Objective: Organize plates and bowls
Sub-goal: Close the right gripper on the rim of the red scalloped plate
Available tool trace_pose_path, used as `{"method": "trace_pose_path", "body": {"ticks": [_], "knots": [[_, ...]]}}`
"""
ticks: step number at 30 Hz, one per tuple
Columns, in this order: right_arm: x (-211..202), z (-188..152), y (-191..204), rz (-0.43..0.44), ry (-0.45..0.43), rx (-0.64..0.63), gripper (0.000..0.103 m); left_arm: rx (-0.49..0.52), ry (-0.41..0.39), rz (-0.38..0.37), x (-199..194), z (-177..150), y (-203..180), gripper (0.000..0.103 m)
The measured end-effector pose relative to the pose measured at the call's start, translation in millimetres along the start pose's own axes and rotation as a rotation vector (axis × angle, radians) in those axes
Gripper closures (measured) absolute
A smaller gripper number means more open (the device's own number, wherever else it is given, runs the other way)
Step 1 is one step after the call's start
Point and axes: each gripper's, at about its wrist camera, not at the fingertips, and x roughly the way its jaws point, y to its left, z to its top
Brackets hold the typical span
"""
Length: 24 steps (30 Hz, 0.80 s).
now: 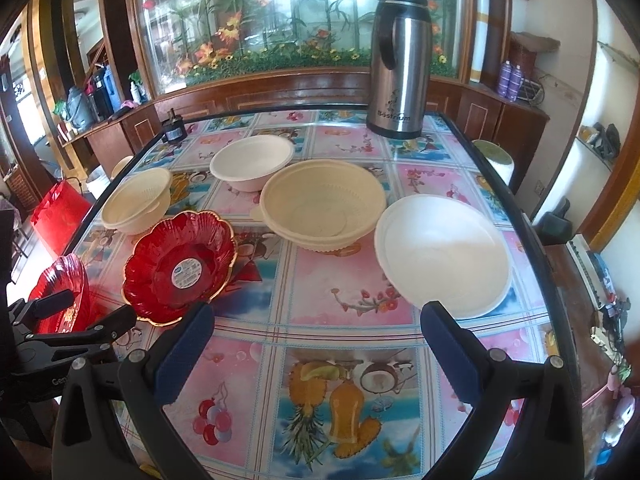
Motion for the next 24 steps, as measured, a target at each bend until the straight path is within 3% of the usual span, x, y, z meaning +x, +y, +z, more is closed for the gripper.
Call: {"method": "trace_pose_path", "body": {"ticks": [14, 24], "knots": [[26.7, 9.8, 28.0, 0.086, 0.065, -0.059, 0.001, -0.024, 0.079, -0.004, 33.1, 9.3, 6.3, 0.0], [48.7, 24.6, 44.5, 0.129, 0.122, -0.091, 0.014, -0.016, 0.098, -0.017, 52.3, 21.6, 7.5, 0.0]]}}
